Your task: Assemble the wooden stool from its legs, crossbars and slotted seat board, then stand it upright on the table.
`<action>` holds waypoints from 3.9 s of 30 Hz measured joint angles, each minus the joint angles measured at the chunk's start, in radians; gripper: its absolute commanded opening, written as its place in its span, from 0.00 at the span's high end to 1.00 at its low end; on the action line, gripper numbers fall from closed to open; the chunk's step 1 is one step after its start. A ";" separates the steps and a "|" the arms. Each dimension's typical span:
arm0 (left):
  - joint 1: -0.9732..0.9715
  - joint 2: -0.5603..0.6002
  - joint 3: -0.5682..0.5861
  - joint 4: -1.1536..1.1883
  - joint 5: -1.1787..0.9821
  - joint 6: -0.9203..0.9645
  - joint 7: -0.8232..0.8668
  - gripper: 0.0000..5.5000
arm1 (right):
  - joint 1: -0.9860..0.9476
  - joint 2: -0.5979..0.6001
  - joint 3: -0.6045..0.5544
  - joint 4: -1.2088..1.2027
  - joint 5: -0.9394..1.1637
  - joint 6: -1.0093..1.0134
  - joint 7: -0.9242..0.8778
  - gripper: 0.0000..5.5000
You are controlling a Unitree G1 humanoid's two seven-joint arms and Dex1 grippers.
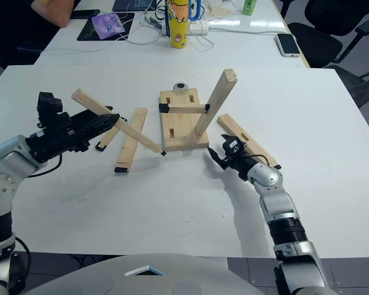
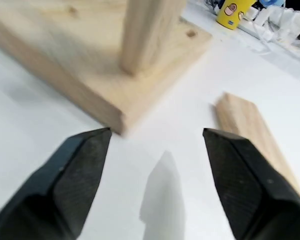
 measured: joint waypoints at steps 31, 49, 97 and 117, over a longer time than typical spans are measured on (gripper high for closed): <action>-0.322 -0.070 -0.271 0.430 0.440 -0.409 -0.370 0.62 | -0.229 0.300 0.138 0.096 -0.108 0.397 -0.274 1.00; -0.296 -0.045 -0.218 0.363 0.440 -0.366 -0.378 0.62 | -0.204 0.169 0.195 -0.008 -0.105 0.442 -0.176 1.00; -0.102 -0.085 -0.073 0.096 0.389 -0.289 -0.158 0.62 | -0.424 0.338 -0.025 -0.181 0.025 1.348 -0.349 1.00; -0.096 -0.098 -0.127 -0.061 0.302 -0.184 -0.117 0.62 | 0.180 0.165 -0.061 -0.295 0.122 0.257 -0.109 1.00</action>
